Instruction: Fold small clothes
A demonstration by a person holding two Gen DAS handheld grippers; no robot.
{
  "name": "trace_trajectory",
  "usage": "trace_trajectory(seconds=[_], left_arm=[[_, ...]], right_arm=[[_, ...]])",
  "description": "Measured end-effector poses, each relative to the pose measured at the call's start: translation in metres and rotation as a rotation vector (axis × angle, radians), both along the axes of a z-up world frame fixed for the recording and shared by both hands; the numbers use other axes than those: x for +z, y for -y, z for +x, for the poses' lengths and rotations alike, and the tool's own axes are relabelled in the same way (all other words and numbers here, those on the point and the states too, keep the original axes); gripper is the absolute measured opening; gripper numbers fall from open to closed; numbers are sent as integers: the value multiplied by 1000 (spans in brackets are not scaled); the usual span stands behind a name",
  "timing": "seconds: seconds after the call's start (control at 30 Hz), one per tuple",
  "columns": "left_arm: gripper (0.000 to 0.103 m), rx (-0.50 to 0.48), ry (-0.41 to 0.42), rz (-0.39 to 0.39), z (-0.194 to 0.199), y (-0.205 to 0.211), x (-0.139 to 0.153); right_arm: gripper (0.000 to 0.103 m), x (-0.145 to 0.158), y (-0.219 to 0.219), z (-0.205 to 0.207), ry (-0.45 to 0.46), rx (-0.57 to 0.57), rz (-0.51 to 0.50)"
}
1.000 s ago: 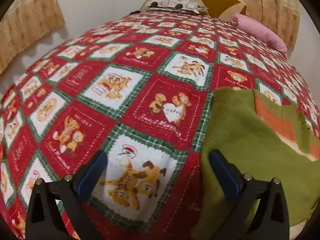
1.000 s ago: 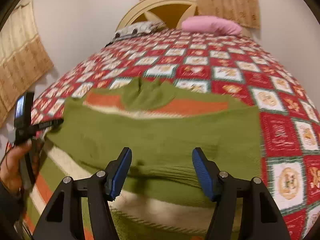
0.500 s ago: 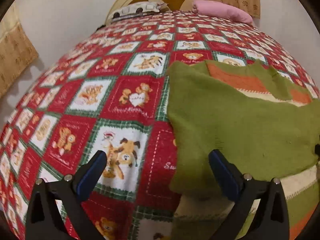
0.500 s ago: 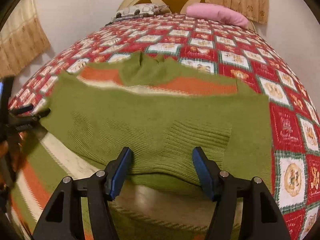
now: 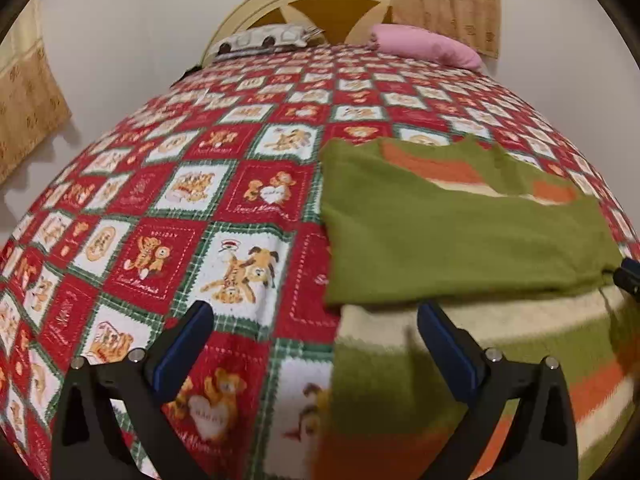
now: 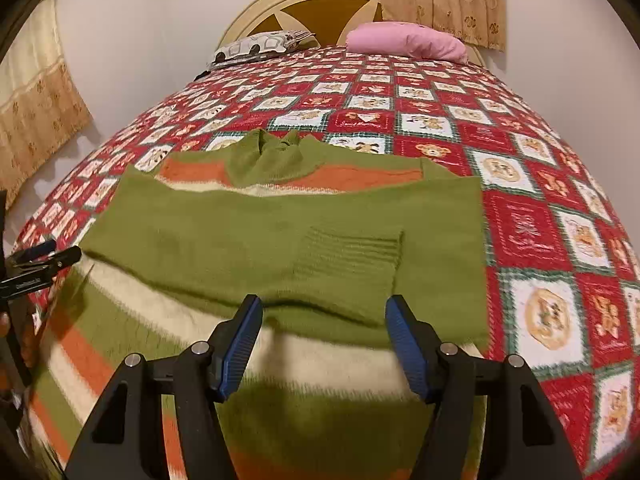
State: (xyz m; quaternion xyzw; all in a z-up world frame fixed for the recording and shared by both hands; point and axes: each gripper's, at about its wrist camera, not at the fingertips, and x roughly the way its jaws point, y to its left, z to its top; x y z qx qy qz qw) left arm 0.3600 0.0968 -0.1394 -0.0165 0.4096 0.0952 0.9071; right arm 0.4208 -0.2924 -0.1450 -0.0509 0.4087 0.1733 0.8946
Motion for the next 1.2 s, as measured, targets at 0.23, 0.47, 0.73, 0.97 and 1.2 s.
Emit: trace_trajectory(seconds=[0.23,0.47,0.73,0.97,1.2], left_arm=[[103,-35,24,10,-17,12,9],[103,-61,39,-1,-37,22,12],[103,-65,31,1,-55,27,8],[103,-84,39,-6,-82,31,9],[103,-100,56,-12,-107,32,16]], right_arm=[[65,5,6,-25,0,10,-1],[66,4,12,-53,-6,13,13],[66,-3,19,-71,-22,-6,22],[67,-6,26,-101,-38,-4,27],[68,-7,27,-136,-62,2,49]])
